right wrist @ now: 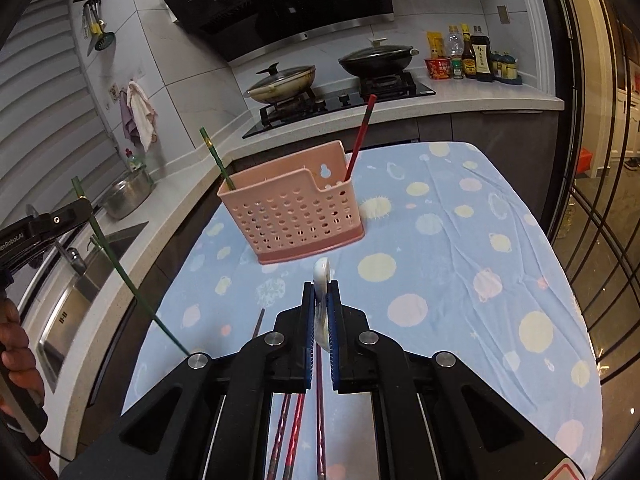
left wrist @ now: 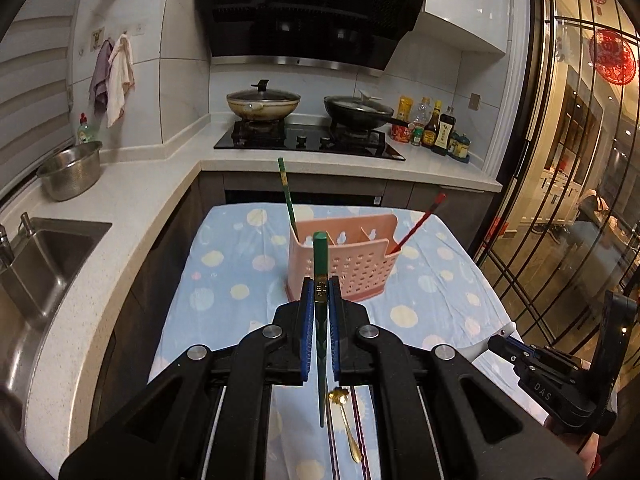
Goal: Organize utensils
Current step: 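Carry the green chopstick and white spoon over the pink caddy, then open both tools to drop the chopstick and spoon into the caddy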
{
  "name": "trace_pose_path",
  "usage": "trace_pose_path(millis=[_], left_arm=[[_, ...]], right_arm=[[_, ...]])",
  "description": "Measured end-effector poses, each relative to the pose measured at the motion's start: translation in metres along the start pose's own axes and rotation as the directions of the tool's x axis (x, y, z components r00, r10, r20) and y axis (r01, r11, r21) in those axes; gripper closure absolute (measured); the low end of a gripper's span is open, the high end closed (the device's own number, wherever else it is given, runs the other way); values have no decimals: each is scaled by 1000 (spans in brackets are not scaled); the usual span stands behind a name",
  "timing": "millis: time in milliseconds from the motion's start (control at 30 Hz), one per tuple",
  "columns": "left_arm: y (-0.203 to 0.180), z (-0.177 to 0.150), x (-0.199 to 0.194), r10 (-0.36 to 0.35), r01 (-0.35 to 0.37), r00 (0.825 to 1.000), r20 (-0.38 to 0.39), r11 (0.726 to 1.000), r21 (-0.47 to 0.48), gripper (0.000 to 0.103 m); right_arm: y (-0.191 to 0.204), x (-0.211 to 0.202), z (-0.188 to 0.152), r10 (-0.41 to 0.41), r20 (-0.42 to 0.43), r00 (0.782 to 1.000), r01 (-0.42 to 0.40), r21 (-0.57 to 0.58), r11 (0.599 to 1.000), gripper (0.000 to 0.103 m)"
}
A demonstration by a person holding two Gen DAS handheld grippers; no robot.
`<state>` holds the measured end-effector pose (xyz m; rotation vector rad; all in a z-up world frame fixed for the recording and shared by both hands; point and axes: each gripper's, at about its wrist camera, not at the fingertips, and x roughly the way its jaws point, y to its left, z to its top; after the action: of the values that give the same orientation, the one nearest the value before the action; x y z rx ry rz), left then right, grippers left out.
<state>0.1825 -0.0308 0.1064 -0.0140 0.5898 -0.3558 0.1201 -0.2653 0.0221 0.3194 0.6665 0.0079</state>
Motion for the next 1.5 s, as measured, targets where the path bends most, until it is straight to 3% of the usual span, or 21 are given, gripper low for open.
trace_pose_path(millis=[233, 500, 633, 1033, 1100, 1133, 1233, 1500], left_arm=[[-8, 57, 6, -4, 2, 996, 93, 1000, 19, 96], [-20, 125, 25, -2, -6, 978, 209, 999, 40, 96], [-18, 143, 48, 14, -22, 977, 213, 999, 36, 96], [-7, 126, 121, 42, -45, 994, 99, 999, 24, 96], [-7, 122, 127, 53, -55, 995, 89, 998, 22, 96], [-6, 120, 129, 56, -58, 994, 89, 998, 20, 94], [-2, 117, 131, 71, -71, 994, 86, 997, 1, 63], [1, 107, 120, 74, -73, 995, 73, 997, -6, 62]], right_arm=[[5, 17, 53, 55, 35, 998, -55, 3, 998, 97], [10, 51, 120, 78, 86, 993, -78, -1, 997, 97], [11, 79, 141, 63, 80, 995, -63, -1, 998, 97], [6, 151, 150, 37, 6, 999, -37, 1, 999, 97], [5, 154, 148, 27, 11, 1000, -27, 4, 1000, 92], [7, 153, 147, 18, 19, 1000, -18, -2, 1000, 90], [7, 146, 146, 9, 42, 999, -9, -11, 1000, 89], [5, 120, 137, 24, 66, 998, -24, -4, 1000, 85]])
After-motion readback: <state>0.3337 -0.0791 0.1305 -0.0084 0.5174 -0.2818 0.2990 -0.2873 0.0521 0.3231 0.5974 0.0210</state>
